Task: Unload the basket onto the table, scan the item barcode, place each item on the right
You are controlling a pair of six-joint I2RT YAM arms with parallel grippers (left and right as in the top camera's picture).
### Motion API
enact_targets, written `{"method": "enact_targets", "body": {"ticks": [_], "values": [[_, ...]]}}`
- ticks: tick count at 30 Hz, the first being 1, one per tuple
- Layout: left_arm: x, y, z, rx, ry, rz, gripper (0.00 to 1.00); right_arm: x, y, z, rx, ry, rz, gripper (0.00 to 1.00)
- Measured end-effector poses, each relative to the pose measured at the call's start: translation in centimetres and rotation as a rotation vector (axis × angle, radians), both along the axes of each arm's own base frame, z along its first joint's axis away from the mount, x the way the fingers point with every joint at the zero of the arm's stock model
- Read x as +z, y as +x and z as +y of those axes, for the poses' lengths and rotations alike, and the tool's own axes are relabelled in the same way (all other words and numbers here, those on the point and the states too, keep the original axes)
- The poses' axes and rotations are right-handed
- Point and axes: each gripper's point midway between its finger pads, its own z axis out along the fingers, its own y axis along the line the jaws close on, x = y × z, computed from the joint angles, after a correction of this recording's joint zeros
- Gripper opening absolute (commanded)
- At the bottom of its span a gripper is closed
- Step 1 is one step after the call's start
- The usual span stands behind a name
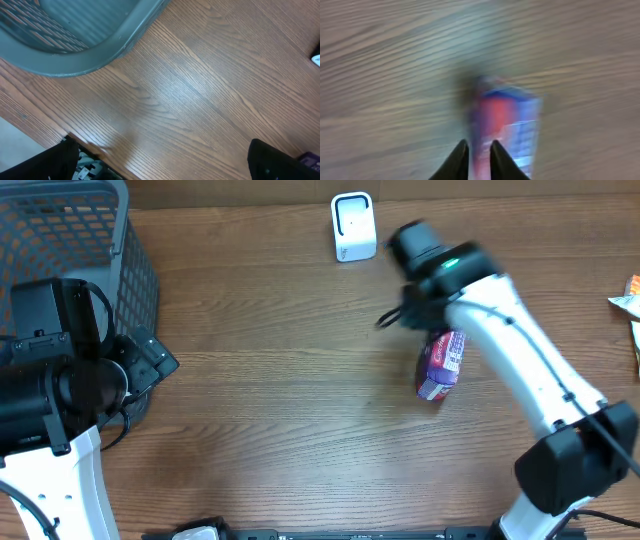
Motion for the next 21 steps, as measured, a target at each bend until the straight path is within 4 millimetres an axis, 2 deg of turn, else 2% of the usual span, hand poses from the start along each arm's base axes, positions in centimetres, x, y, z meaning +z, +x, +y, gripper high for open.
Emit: {"method": "enact_targets", "body": {"ticks": [3,5,8,9,11,14,18,21], "values": [[0.0,0.0,0.0,0.0,0.0,0.0,1.0,-0.2,0.1,-5.3,-0.135,-0.011,0.042,0.04],[0.0,0.0,0.0,0.0,0.0,0.0,0.99,-0.5,0.2,-8.7,-0.23,0.001,0.058,0.04],[0.0,0.0,0.0,0.0,0.0,0.0,1.0,-1.8,-0.5,-11.5,-0.304,0.034,0.102,0.04],[0.0,0.0,0.0,0.0,0.0,0.0,1.0,-2.5,-0.8,-11.8,-0.311,0.05,0.122,0.03],[0.0,0.0,0.0,0.0,0.0,0.0,1.0,-3.9,-1.3,-11.7,-0.303,0.096,0.157,0.04],[0.0,0.0,0.0,0.0,0.0,0.0,1.0,-6.0,-1.7,-10.2,-0.264,0.174,0.189,0.04],[0.0,0.0,0.0,0.0,0.0,0.0,1.0,-8.0,-1.8,-6.8,-0.179,0.298,0.208,0.04],[0.0,0.0,0.0,0.0,0.0,0.0,1.0,-8.1,-1.2,-2.8,-0.05,0.419,0.192,0.04]]}}
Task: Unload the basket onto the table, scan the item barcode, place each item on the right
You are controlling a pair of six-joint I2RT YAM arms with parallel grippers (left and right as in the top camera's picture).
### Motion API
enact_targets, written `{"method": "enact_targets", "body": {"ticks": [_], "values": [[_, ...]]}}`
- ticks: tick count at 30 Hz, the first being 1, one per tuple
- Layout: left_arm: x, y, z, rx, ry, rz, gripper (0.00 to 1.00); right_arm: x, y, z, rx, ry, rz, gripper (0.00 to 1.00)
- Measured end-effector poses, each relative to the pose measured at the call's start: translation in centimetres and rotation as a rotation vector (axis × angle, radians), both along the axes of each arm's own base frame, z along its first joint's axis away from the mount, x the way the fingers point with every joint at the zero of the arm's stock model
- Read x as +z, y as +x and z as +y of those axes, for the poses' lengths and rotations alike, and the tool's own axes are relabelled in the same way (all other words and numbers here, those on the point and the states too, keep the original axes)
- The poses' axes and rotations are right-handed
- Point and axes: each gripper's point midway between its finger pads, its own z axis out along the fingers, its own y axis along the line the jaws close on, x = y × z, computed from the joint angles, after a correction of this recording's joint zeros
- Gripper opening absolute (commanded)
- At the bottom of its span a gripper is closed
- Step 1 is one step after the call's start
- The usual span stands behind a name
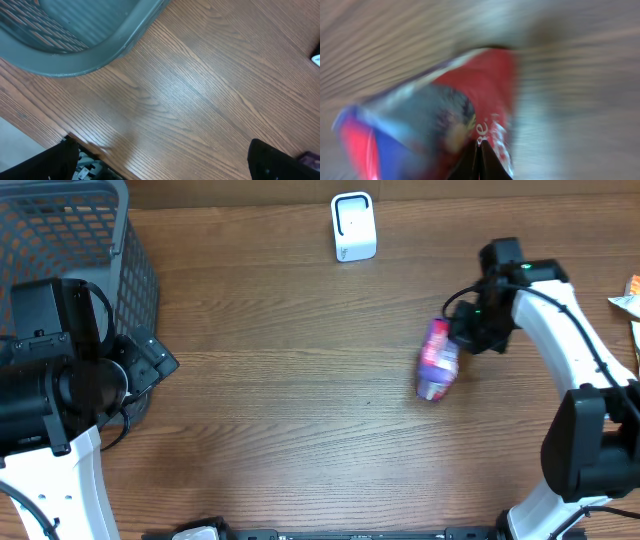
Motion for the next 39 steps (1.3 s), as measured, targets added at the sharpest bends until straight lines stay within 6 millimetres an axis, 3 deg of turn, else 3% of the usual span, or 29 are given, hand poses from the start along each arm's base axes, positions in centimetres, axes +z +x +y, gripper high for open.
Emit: {"method": "enact_targets", "body": {"ticks": [3,6,9,12,20,24,29,39], "values": [[0.0,0.0,0.0,0.0,0.0,0.0,1.0,0.9,0.4,4.6,0.113,0.139,-0.054,0.04],[0.0,0.0,0.0,0.0,0.0,0.0,1.0,1.6,0.2,8.0,0.198,0.224,-0.085,0.04],[0.0,0.0,0.0,0.0,0.0,0.0,1.0,1.9,-0.5,9.7,0.242,0.262,-0.082,0.19],[0.0,0.0,0.0,0.0,0.0,0.0,1.0,2.3,-0.8,9.4,0.242,0.246,-0.063,0.57],[0.0,0.0,0.0,0.0,0.0,0.0,1.0,2.8,1.0,5.6,0.163,0.192,-0.088,0.9],[0.0,0.0,0.0,0.0,0.0,0.0,1.0,1.1,1.1,6.2,0.188,0.19,-0.114,0.95],[0.0,0.0,0.0,0.0,0.0,0.0,1.0,-2.1,-0.5,8.0,0.178,0.192,-0.083,1.0],[0.0,0.0,0.0,0.0,0.0,0.0,1.0,-3.5,-0.6,7.8,0.106,0.162,-0.076,1.0]]}}
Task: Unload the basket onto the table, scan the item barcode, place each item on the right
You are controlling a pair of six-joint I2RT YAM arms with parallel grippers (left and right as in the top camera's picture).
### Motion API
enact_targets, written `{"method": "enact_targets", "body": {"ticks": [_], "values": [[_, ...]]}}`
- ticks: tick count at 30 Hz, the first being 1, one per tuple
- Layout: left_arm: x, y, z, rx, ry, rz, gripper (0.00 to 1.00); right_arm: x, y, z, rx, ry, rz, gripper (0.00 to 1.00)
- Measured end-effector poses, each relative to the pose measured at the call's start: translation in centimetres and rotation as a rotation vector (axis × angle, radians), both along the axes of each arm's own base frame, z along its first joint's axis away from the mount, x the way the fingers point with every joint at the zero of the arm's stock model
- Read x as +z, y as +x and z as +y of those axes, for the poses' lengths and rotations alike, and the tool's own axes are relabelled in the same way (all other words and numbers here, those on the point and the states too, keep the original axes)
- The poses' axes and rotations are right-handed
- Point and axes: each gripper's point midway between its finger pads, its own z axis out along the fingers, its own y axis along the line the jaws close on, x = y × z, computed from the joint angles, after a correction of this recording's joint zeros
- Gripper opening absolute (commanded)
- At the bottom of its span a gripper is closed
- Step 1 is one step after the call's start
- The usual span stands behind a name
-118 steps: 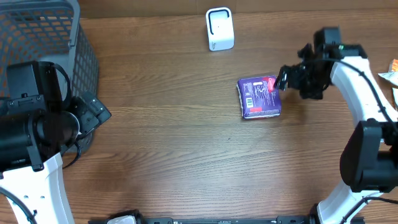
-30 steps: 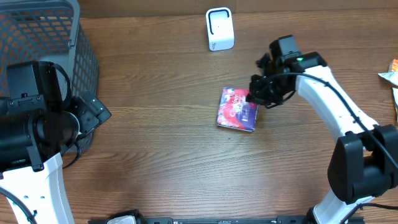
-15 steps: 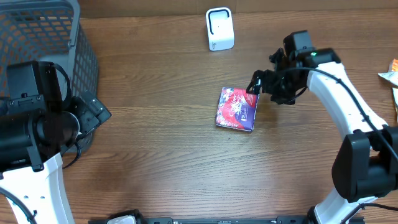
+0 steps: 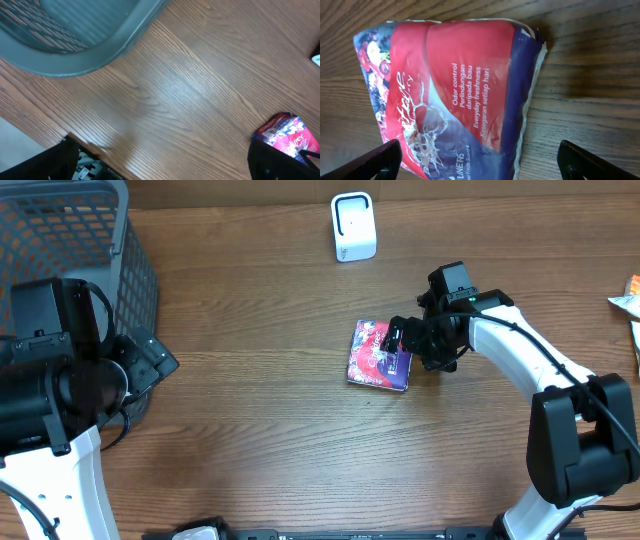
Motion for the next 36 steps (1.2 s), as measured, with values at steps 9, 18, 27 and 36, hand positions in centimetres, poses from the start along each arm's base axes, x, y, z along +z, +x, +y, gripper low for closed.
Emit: {"method": "enact_targets", "body": {"ticks": [9,18,27,36], "values": [[0.0,0.0,0.0,0.0,0.0,0.0,1.0,-0.7,-0.4,2.2,0.028,0.008,-0.028,0.95],[0.0,0.0,0.0,0.0,0.0,0.0,1.0,-3.2,-1.4,2.6,-0.018,0.034,-0.021,0.37],[0.0,0.0,0.0,0.0,0.0,0.0,1.0,-2.1,-0.8,3.0,-0.031,0.052,-0.033,0.04],[0.0,0.0,0.0,0.0,0.0,0.0,1.0,4.2,5.4,4.7,-0.036,0.093,-0.213,0.04]]}}
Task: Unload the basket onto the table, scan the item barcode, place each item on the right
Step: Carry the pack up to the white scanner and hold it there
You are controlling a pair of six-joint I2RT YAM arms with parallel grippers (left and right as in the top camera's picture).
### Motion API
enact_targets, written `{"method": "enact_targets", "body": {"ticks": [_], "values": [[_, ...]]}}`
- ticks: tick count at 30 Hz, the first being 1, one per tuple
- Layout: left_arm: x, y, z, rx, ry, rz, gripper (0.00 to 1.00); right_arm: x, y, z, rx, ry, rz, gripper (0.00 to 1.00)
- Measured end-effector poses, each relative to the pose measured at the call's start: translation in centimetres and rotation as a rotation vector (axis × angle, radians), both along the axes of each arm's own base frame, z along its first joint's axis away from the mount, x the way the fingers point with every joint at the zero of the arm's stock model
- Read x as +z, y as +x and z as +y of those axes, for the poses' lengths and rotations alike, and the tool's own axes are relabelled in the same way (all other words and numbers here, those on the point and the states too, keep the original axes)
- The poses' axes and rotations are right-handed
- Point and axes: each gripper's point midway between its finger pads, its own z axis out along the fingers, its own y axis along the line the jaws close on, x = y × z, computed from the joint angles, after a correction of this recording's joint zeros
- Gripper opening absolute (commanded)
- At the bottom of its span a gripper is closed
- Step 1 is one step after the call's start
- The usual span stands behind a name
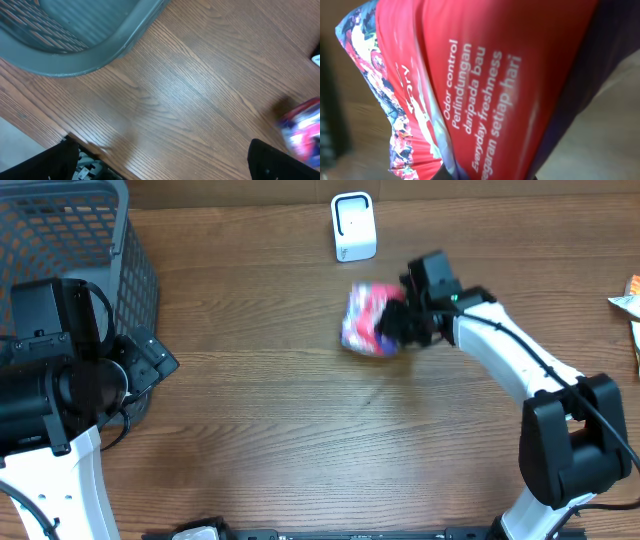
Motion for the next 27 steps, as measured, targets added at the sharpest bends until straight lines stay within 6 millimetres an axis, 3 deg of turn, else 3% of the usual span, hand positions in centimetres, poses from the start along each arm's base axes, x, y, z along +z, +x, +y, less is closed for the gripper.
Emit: {"method": "enact_targets", "body": {"ticks": [6,16,19,21,27], "values": [[0.0,0.0,0.0,0.0,0.0,0.0,1.0,8.9,7.3,1.7,-0.034,0.128,-0.339,0.04],[0.0,0.0,0.0,0.0,0.0,-0.001,1.0,15.8,13.3,1.8,-0.238,0.328,-0.619,0.04],[0.0,0.0,0.0,0.0,0.0,0.0,1.0,15.4,14.8,2.1,-0.29,0.389,-0.63,0.04],[0.0,0.0,0.0,0.0,0.0,0.0,1.0,13.7,16.1,2.4,-0.325,0.426,-0.61,0.04],[0.0,0.0,0.0,0.0,0.0,0.0,1.0,4.2,18.2,3.0,-0.423,0.433,-0.426,0.04]]}}
